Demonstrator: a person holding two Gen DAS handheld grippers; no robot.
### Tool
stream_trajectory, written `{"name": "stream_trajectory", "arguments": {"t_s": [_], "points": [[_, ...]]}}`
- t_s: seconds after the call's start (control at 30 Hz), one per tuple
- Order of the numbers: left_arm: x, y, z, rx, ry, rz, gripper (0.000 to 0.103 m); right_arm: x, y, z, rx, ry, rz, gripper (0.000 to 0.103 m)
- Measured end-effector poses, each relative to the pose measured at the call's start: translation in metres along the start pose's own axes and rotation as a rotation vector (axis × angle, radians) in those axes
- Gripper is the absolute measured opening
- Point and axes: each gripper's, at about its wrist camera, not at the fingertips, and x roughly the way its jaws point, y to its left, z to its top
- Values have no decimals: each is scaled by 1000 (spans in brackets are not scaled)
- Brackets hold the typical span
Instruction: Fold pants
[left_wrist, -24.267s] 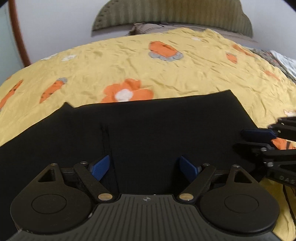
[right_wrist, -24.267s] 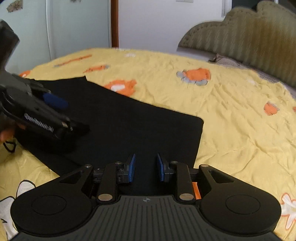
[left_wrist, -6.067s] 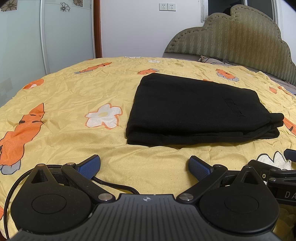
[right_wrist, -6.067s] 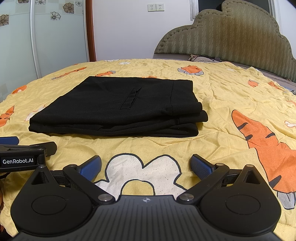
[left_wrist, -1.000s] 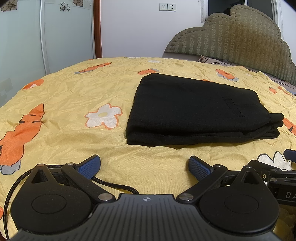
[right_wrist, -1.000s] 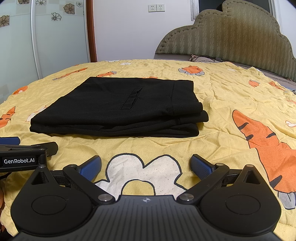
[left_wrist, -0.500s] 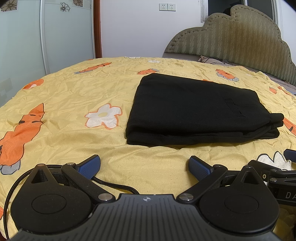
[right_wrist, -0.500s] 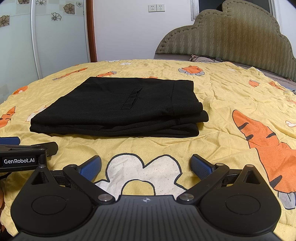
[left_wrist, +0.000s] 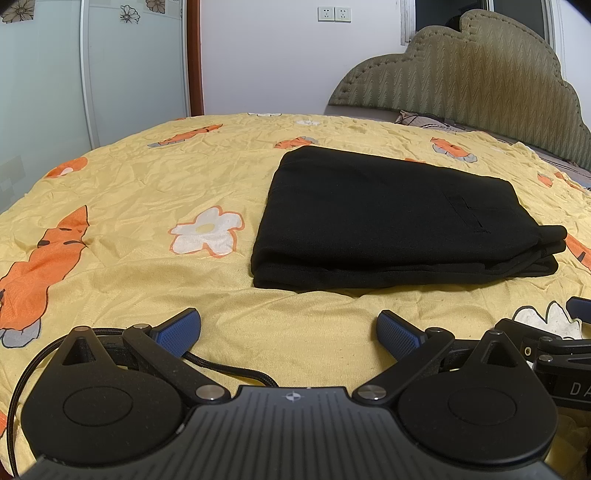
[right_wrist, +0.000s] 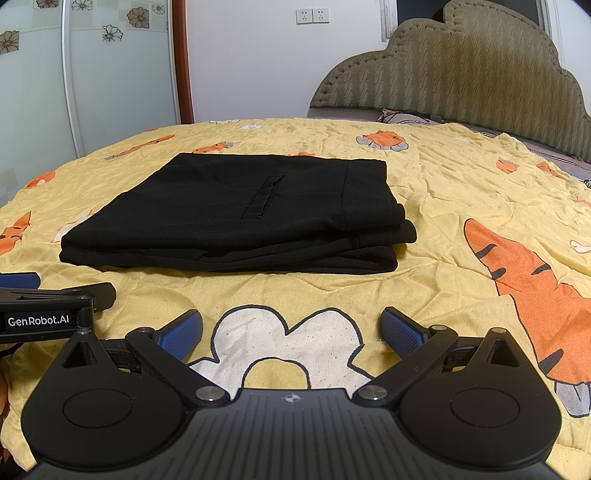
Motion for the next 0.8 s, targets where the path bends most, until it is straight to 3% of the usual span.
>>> {"name": "stream_trajectory", "arguments": {"t_s": [0.8], "points": [[0, 0, 0, -5, 1, -7, 103, 0, 1, 0, 0, 0, 0, 103]]}}
